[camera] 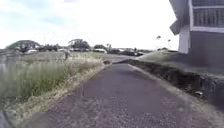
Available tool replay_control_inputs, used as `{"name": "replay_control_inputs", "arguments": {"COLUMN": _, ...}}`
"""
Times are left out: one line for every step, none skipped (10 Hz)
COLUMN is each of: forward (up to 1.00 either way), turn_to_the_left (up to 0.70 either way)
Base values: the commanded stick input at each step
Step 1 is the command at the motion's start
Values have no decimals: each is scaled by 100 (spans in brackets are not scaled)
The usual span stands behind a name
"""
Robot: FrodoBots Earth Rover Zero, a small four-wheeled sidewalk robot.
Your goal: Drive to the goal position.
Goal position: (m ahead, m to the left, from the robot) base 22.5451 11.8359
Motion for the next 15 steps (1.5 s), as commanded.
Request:
{"name": "replay_control_inputs", "arguments": {"forward": 70, "turn_to_the_left": -35}}
{"name": "replay_control_inputs", "arguments": {"forward": 70, "turn_to_the_left": -35}}
{"name": "replay_control_inputs", "arguments": {"forward": 70, "turn_to_the_left": -22}}
{"name": "replay_control_inputs", "arguments": {"forward": 70, "turn_to_the_left": -1}}
{"name": "replay_control_inputs", "arguments": {"forward": 70, "turn_to_the_left": 0}}
{"name": "replay_control_inputs", "arguments": {"forward": 70, "turn_to_the_left": 0}}
{"name": "replay_control_inputs", "arguments": {"forward": 70, "turn_to_the_left": 0}}
{"name": "replay_control_inputs", "arguments": {"forward": 70, "turn_to_the_left": 0}}
{"name": "replay_control_inputs", "arguments": {"forward": 70, "turn_to_the_left": 0}}
{"name": "replay_control_inputs", "arguments": {"forward": 70, "turn_to_the_left": 0}}
{"name": "replay_control_inputs", "arguments": {"forward": 70, "turn_to_the_left": 0}}
{"name": "replay_control_inputs", "arguments": {"forward": 70, "turn_to_the_left": 0}}
{"name": "replay_control_inputs", "arguments": {"forward": 70, "turn_to_the_left": 0}}
{"name": "replay_control_inputs", "arguments": {"forward": 70, "turn_to_the_left": 0}}
{"name": "replay_control_inputs", "arguments": {"forward": 70, "turn_to_the_left": 0}}
